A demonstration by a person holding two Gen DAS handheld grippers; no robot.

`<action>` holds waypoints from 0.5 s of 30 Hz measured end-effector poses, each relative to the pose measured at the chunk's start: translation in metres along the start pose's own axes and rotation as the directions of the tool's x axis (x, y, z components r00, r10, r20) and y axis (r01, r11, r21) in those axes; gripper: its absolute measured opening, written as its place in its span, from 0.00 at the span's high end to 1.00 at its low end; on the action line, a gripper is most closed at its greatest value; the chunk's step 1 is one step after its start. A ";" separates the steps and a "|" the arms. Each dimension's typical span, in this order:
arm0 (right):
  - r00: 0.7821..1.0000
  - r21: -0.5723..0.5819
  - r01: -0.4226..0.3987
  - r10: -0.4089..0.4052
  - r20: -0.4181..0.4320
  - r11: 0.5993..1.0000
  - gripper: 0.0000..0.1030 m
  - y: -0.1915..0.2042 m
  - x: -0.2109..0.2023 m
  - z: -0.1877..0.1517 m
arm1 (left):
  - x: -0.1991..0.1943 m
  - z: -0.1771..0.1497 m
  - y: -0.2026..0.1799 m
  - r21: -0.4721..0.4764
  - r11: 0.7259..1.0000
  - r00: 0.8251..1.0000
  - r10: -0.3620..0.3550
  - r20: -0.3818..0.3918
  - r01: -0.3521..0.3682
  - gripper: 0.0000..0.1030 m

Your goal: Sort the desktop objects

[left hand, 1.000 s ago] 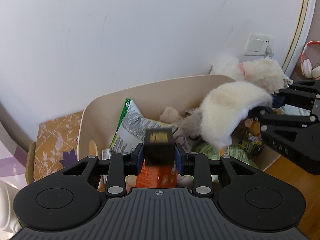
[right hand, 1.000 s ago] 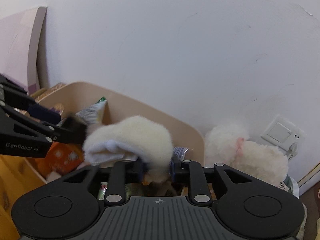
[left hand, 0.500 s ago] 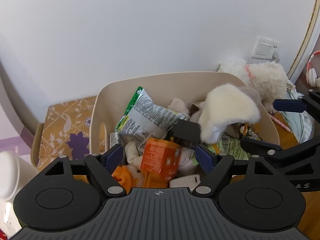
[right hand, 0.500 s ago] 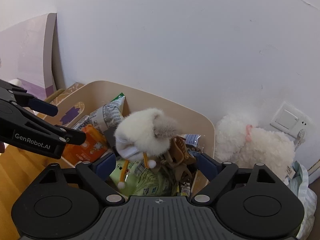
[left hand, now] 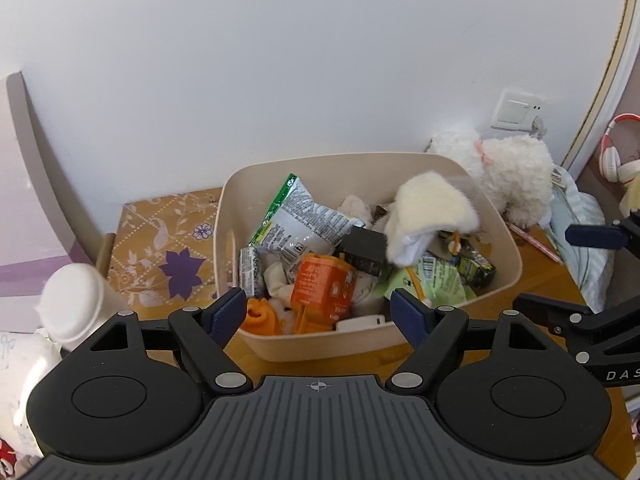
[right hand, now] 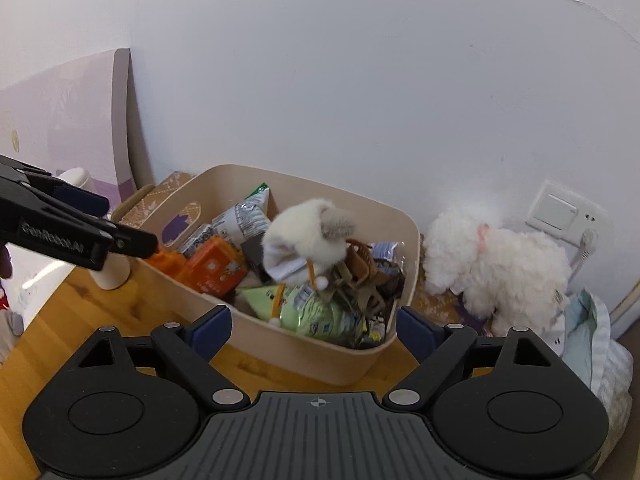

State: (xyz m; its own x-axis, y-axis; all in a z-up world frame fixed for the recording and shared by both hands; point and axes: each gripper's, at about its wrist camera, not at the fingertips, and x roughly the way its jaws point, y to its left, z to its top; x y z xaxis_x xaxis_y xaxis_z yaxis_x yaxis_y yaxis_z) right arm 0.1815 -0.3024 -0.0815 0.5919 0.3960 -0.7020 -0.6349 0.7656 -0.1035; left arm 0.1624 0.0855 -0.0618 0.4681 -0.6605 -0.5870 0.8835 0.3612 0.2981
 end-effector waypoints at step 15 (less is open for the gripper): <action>1.000 0.053 0.003 -0.002 -0.019 0.999 0.00 0.015 -0.093 -0.037 | -0.083 -0.035 -0.007 0.052 0.997 0.998 0.064 0.009 -0.064 0.22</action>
State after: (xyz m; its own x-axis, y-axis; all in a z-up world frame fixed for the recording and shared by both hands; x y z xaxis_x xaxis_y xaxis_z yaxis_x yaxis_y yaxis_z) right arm 0.0983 -0.3462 -0.0443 0.5836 0.3850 -0.7150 -0.6058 0.7928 -0.0676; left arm 0.1169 0.1612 -0.0410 0.5234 -0.6420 -0.5603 0.8514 0.3681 0.3737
